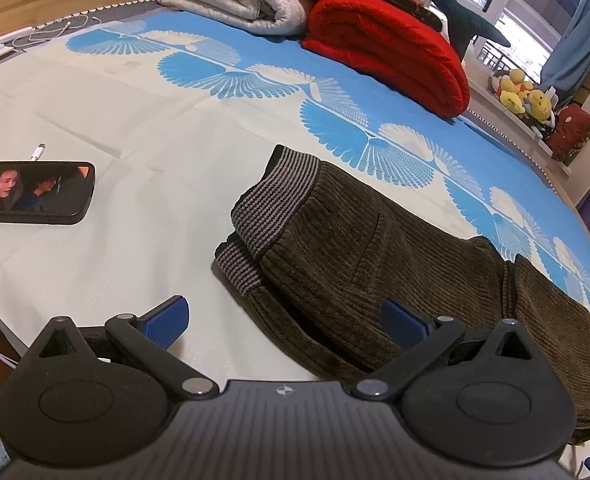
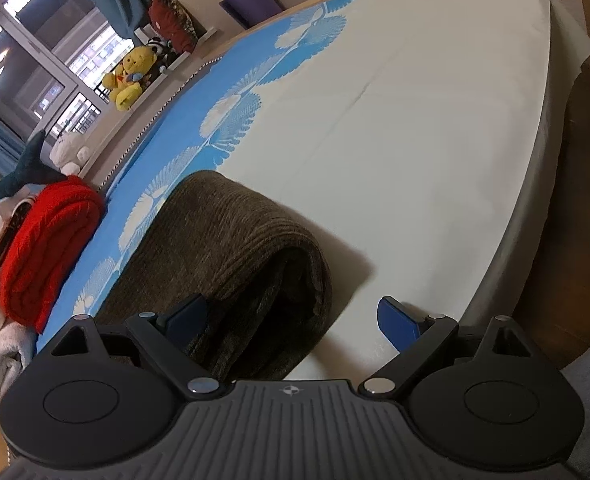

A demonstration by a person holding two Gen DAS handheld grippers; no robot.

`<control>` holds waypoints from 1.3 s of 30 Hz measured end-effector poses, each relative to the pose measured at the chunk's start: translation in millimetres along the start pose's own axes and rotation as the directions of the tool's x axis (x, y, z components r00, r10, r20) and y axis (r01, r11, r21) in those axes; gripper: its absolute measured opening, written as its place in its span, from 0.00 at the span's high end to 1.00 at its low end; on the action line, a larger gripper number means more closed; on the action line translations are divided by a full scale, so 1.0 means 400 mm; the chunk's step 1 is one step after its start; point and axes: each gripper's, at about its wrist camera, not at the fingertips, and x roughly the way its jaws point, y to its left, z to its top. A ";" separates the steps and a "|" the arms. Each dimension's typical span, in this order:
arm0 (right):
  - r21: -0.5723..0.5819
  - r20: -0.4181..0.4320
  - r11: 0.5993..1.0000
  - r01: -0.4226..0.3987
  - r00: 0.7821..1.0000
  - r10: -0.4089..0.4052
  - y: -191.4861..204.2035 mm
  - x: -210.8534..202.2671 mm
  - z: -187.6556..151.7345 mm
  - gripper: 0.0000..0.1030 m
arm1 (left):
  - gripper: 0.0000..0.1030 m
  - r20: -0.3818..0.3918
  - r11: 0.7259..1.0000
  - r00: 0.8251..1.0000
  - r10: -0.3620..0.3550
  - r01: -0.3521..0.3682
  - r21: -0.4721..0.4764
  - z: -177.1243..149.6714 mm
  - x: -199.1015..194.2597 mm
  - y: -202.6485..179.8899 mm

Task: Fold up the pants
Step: 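Grasp the rolled folded end of the pants with the right tool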

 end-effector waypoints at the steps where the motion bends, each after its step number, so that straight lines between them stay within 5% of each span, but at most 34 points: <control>1: 0.011 0.005 1.000 -0.002 1.000 0.002 -0.003 -0.002 0.002 0.10 | 0.00 -0.001 1.000 1.000 0.000 0.000 0.000 0.000 0.000 0.001; 10: 0.101 0.065 0.995 -0.013 0.998 0.007 -0.031 -0.008 0.035 0.09 | 0.00 -0.017 0.999 0.999 0.032 -0.032 -0.004 0.003 0.012 0.009; 22: 0.092 -0.038 0.996 0.022 0.999 -0.018 0.009 0.092 0.029 0.09 | 0.00 -0.023 0.998 0.998 0.061 -0.061 -0.007 0.017 0.039 0.007; 33: 0.083 -0.022 0.996 0.023 1.000 -0.021 0.036 0.115 0.027 0.08 | 0.00 0.013 0.993 0.993 0.121 -0.121 -0.015 0.070 0.036 0.025; 34: 0.055 -0.021 0.998 0.031 0.999 -0.030 0.046 0.120 0.024 0.11 | 0.00 0.007 0.992 0.992 0.124 -0.124 -0.015 0.076 0.038 0.027; 35: 0.029 -0.020 0.999 0.031 0.999 -0.030 0.054 0.120 0.022 0.31 | 0.00 0.003 0.991 0.991 0.131 -0.131 -0.011 0.081 0.041 0.027; 37: 0.024 -0.020 0.999 0.041 0.999 -0.041 0.055 0.115 0.018 0.52 | 0.00 -0.002 0.989 0.989 0.150 -0.150 -0.001 0.087 0.049 0.029; 39: 0.062 -0.024 0.998 0.010 1.000 -0.008 0.043 0.108 0.019 0.59 | 0.00 -0.013 0.987 0.987 0.163 -0.163 0.011 0.095 0.060 0.030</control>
